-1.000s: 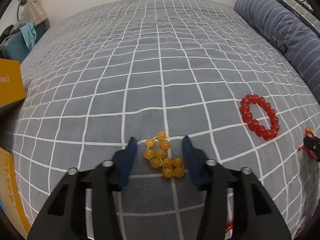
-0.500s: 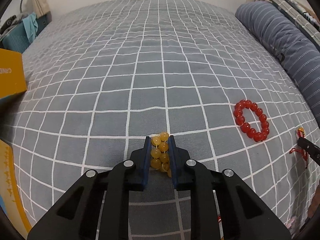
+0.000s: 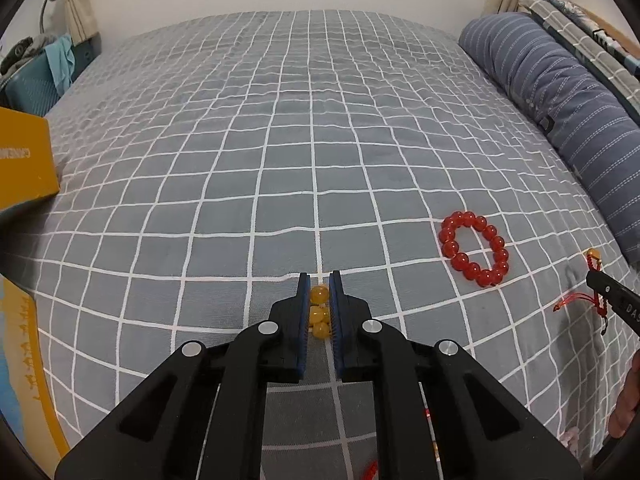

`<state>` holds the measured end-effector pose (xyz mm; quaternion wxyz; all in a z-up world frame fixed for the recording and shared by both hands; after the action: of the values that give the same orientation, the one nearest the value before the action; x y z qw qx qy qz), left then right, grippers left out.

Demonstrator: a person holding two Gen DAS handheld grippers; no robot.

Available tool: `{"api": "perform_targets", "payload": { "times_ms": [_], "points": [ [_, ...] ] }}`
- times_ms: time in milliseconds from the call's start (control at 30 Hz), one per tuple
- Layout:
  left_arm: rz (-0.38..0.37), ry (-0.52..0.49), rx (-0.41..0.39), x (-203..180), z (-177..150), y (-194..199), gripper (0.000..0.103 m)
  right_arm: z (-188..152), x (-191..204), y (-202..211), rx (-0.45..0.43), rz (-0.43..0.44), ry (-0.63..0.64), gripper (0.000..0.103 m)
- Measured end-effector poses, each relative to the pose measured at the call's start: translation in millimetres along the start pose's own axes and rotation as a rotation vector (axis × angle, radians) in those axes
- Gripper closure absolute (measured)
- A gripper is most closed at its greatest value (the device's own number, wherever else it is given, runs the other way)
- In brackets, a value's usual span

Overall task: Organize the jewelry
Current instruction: 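Grasp the amber bead bracelet with left tool while right tool grasps the red cord bracelet, then carry the amber and red cord bracelets with both tools over the white box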

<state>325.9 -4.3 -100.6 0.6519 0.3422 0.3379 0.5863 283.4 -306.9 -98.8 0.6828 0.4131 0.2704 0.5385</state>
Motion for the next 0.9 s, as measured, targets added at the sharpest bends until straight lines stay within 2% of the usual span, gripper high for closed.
{"api": "perform_targets", "payload": {
  "times_ms": [900],
  "points": [
    [-0.004, -0.013, -0.110, -2, -14, 91, 0.094, -18, 31, 66, -0.100, 0.016, 0.082, 0.083]
  ]
}}
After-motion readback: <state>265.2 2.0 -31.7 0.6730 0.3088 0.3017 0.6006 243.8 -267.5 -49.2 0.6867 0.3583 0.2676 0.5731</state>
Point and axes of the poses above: each gripper's, at about its wrist camera, not at the fingertips, and y roughly against the way its jaws point, x to its left, z to its top, the point moved 8 cm from there along -y, roughly the way its jaws point, and after that the axes turned 2 degrees about x, right-handed, at the moved point
